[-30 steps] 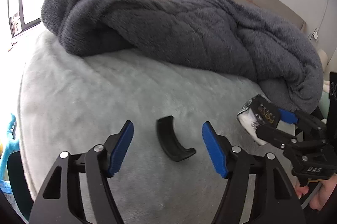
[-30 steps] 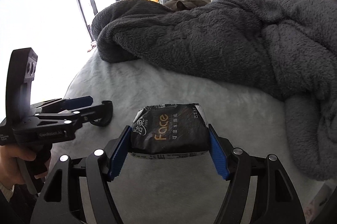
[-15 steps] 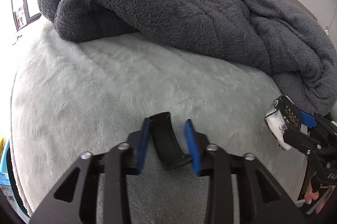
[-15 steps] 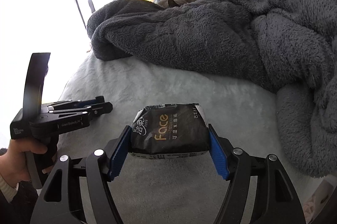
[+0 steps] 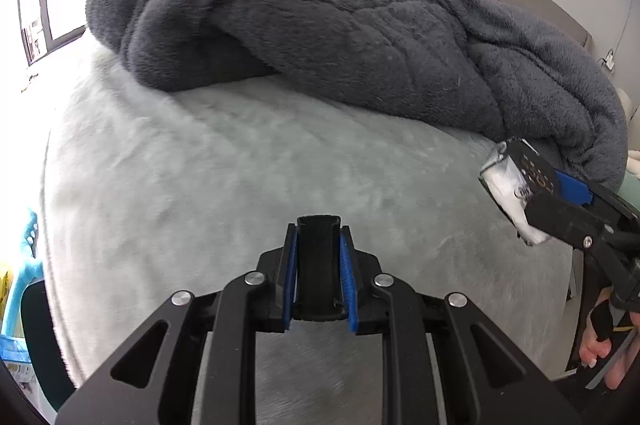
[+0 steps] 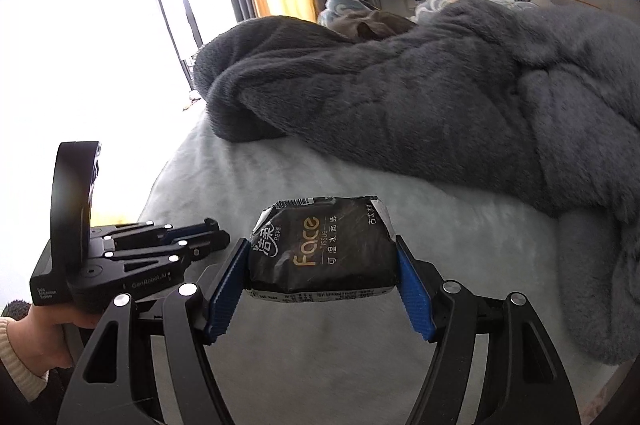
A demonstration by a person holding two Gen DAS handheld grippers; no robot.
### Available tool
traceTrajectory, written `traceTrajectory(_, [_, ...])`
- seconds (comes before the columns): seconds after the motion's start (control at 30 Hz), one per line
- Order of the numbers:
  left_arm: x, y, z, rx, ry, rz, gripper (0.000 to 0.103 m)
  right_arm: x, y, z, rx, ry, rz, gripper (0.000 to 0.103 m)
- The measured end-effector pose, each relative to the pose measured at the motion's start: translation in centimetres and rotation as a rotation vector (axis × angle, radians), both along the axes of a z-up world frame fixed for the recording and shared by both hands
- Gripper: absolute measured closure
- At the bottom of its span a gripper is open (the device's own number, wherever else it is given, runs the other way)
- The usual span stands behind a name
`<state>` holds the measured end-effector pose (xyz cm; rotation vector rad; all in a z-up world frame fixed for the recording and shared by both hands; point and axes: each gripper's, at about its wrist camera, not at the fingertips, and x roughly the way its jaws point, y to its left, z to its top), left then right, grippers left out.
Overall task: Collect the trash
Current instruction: 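Carry the clip over the bin and open the left gripper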
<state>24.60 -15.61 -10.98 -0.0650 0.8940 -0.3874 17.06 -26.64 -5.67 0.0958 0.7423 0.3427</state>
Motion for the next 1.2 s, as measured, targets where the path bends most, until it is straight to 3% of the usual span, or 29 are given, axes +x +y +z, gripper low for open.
traceTrajectory(0.67, [-1.3,9.7,2.9,-0.009,-0.047,0.125,0.081,1.9,11.4,1.2,-0.012,-0.022,0.132,0.033])
traceTrajectory(1.2, [-2.8,18.3,1.2,0.051,-0.004,0.237,0.081,2.5,20.0,1.8,0.017,-0.038,0.226,0.032])
